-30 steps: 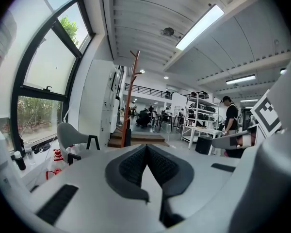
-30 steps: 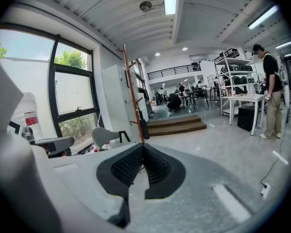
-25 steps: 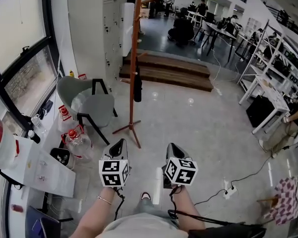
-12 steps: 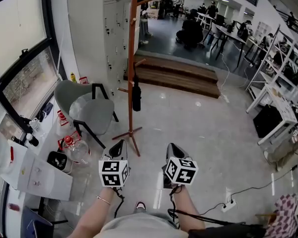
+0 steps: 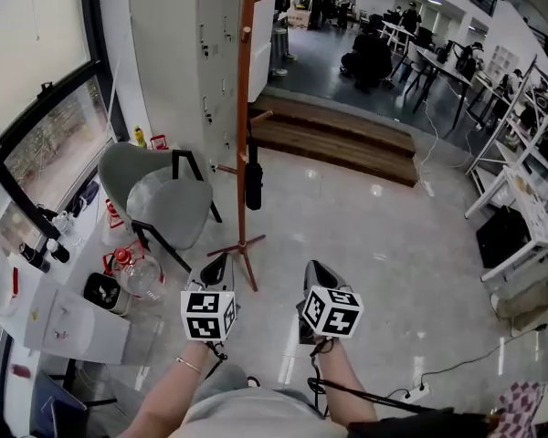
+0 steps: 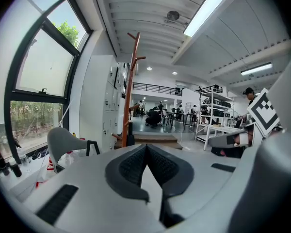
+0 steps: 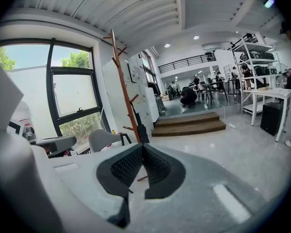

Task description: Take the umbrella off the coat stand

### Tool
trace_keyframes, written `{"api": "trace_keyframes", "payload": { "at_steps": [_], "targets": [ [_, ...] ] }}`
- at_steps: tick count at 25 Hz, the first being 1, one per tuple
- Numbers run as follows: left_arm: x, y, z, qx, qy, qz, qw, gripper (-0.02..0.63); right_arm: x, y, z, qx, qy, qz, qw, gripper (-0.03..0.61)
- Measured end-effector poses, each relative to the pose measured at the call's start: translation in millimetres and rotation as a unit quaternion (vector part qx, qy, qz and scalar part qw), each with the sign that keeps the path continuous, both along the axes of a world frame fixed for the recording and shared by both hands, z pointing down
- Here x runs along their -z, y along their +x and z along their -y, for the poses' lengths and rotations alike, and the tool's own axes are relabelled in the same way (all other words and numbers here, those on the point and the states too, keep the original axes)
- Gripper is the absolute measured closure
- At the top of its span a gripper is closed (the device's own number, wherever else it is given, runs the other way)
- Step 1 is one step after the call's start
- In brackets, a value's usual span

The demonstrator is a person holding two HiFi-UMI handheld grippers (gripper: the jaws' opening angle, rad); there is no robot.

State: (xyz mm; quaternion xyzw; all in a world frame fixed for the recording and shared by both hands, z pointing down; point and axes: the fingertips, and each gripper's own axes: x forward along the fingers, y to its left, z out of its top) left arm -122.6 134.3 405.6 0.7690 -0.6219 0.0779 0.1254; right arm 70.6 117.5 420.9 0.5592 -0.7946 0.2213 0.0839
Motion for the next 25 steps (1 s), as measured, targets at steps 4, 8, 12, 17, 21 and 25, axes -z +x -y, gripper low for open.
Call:
{"api": "trace_keyframes", "payload": {
  "at_steps": [4,8,12,17,21,25],
  "targets": [
    [-7.2,-3.5,16.5,0.004,-0.008,0.002,1.0000,0.611,-8.5,-4.2,17.4,0.004,-0.008,0.003,1.000,0.574],
    [-17.7,-7.9,40.9,0.005,-0.014,0.001,0.9999,0.611,-20.6,-4.8,38.1,0.000,-0.016,0.002,1.000,0.574],
    [-24.4,-5.3,76.1,-0.002,-0.011,-0.003,0.9999,0.611,-27.9,-0.1,69.3,-0.010,-0.017,0.000,1.000,0.574],
    [-23.6,-6.2,128.3,-0.008,-0.008,-0.009,0.9999,0.611,-25.0,-4.9,118.0,-0.009,-0.015,-0.008,1.000,0.574],
    [-21.9,-13.7,174.2,-0.009,-0.007,-0.007,0.9999,0.611,-21.3,-14.2,163.0,-0.005,-0.015,-0.011,1.000,0.574],
    [-18.5,-25.7,221.9,-0.006,-0.008,-0.004,0.9999,0.611,-15.6,-24.7,214.1,-0.001,-0.014,-0.012,1.000,0.574]
  ]
}}
